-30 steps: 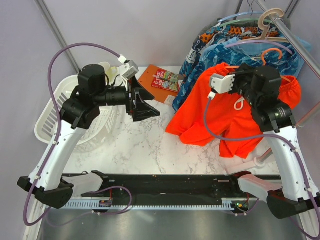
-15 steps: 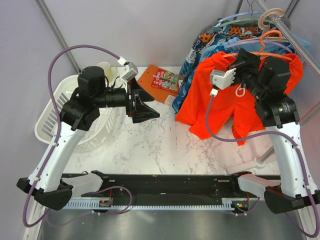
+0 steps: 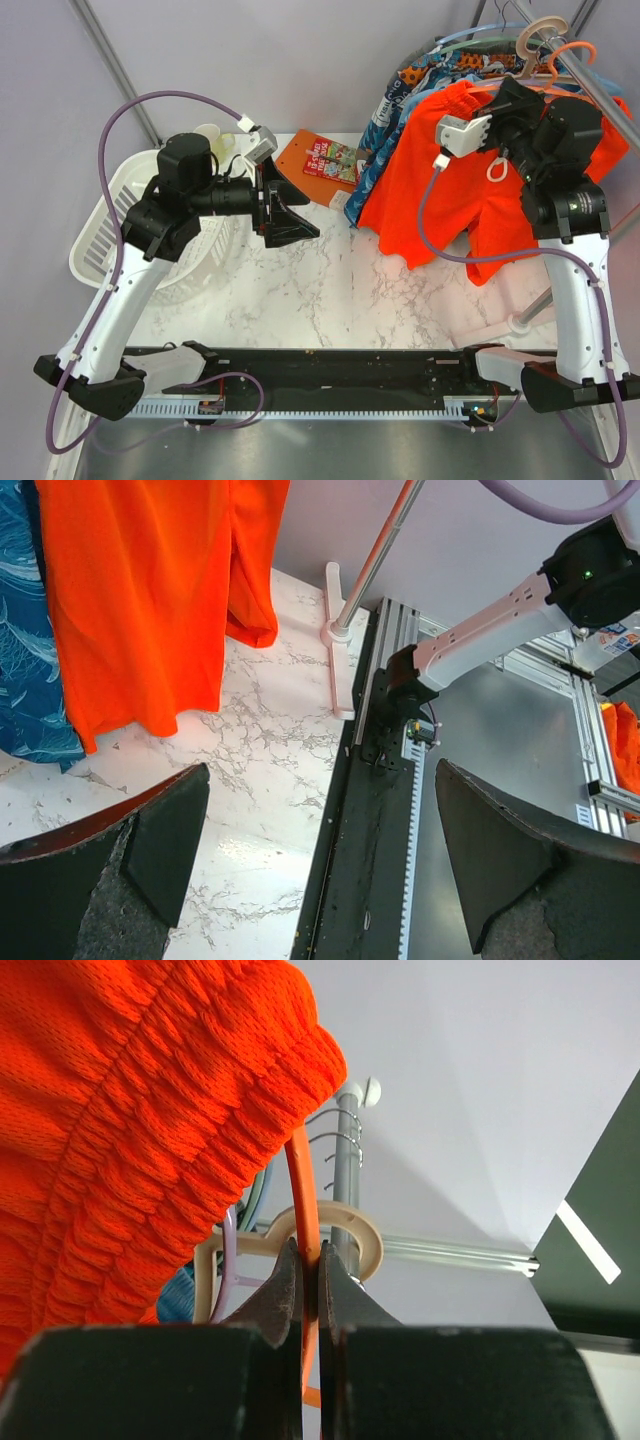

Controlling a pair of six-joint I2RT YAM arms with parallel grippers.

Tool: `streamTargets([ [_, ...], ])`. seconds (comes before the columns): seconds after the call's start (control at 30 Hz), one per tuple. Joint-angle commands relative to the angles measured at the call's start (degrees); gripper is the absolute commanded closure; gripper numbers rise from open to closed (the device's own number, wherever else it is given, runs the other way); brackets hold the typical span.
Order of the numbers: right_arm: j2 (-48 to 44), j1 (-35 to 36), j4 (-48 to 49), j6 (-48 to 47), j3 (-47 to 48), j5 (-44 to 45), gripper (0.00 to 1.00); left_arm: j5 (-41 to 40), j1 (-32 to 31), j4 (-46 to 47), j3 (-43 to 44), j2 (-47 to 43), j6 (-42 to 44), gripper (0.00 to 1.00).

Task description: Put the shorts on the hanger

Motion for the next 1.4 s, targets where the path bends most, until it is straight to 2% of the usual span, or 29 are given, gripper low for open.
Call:
streamTargets([
  [0.0,-0.13,-2.27,3.41,0.77,3.67,-1.36,1.00,1.82,0.30,1.55,0.52,-0.25,-0.88,0.01],
  [0.33,-0.48,-7.55,2.88,3.93,-1.42,-7.77,1.00,1.91,0.30,1.29,1.05,0.71,-1.41,0.01],
  [0.6,-0.13,-7.64,5.87,3.06,-6.87,-9.18,1.00,0.07,0.56,0.24,0.26,0.28,-1.05,0.01],
  [0.77,1.19,-7.64,8.94,2.26,-8.72,-8.92,1.00,-0.29,2.84,0.67,-0.44,-0.34,-1.32,0.01],
  [0.8,1.28,-7.55,9.38,2.44,-9.42,-8.92,0.98,-0.20,3.02,0.68,-0.53,-0.43,-1.49,0.01],
  [0.87,0.67,-7.55,10.18,2.26,-10.21,-9.71,0.88,-0.11,3.55,0.76,-0.53,-0.51,-1.49,0.01],
  [1.03,-3.99,-7.46,10.71,2.18,-13.46,-11.29,0.49,-0.29,4.08,1.20,-1.06,-0.52,-1.76,0.01],
  [1.13,-6.71,-7.55,9.05,1.65,-14.17,-11.73,0.36,-0.03,4.69,2.25,-1.15,-0.43,-2.63,0.01],
  [1.23,-8.65,-7.55,6.85,0.68,-13.73,-12.08,0.30,0.24,5.39,2.78,-1.32,-0.78,-3.07,0.01],
  [1.37,-10.58,-7.64,5.17,-0.55,-13.47,-11.82,0.28,0.59,5.84,2.96,-2.11,-1.48,-3.34,0.01],
])
